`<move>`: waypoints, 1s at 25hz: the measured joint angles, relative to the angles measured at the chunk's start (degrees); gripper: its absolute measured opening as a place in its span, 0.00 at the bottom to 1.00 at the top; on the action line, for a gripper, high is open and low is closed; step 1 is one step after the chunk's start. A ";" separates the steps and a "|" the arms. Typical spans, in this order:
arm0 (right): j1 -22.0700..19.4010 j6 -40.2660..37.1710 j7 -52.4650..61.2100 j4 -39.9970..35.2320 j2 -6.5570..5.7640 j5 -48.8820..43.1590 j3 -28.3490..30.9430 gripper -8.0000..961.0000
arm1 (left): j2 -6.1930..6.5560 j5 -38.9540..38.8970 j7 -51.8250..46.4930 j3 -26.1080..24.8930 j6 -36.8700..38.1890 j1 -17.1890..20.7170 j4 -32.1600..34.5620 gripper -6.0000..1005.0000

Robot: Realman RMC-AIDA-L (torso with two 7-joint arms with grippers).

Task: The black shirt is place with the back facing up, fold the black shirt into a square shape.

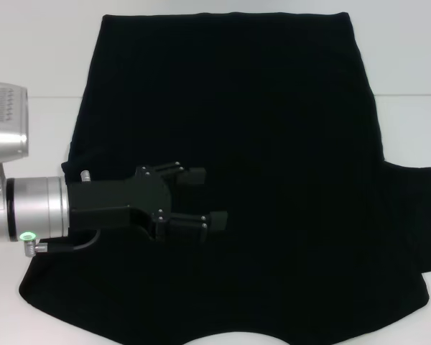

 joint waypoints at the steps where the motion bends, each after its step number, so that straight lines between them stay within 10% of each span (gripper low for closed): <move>1: -0.13 -0.09 0.67 0.14 0.00 -1.04 0.02 0.92 | -0.02 0.01 0.64 0.27 -0.33 0.04 0.00 0.95; 25: 1.37 13.20 3.78 13.66 0.01 -5.62 -1.31 0.92 | -0.40 -0.16 3.20 0.98 -5.69 -0.10 -0.17 0.95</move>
